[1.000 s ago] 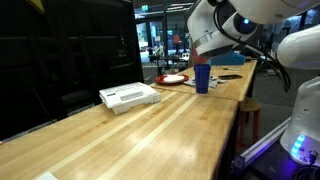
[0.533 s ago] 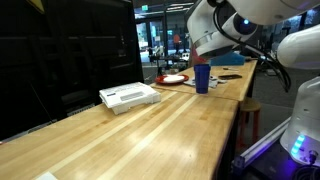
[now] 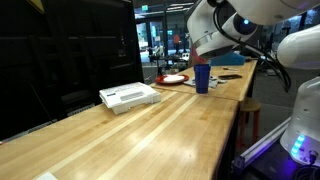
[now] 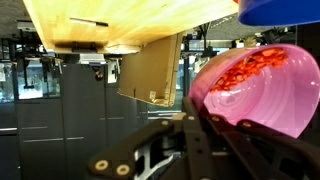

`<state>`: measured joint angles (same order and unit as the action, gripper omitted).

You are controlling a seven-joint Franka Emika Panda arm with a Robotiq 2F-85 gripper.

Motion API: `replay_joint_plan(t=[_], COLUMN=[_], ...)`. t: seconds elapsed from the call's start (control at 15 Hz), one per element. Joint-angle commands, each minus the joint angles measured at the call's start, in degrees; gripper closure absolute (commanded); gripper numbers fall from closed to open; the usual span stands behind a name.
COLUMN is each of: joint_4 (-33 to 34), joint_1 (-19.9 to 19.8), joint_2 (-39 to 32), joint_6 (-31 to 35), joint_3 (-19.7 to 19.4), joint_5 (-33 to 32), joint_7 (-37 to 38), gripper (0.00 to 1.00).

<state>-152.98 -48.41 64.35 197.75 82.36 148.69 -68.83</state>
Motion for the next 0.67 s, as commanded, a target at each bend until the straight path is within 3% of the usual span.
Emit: replay_joint_plan(t=[0.0, 0.4, 0.47, 0.6], joint_4=[-1.46, -1.46, -0.36, -1.4], joint_1=[0.87, 0.87, -0.48, -2.21], joint_2=[-2.33, -2.33, -0.04, 0.88], joint_6=[0.82, 0.82, 0.72, 0.06], joint_3=[2.08, 2.09, 0.49, 1.52], joint_5=[-9.11, -9.11, -2.55, -2.95], joint_7=[10.73, 10.73, 1.83, 2.94], gripper=[0.96, 0.99, 0.99, 0.99])
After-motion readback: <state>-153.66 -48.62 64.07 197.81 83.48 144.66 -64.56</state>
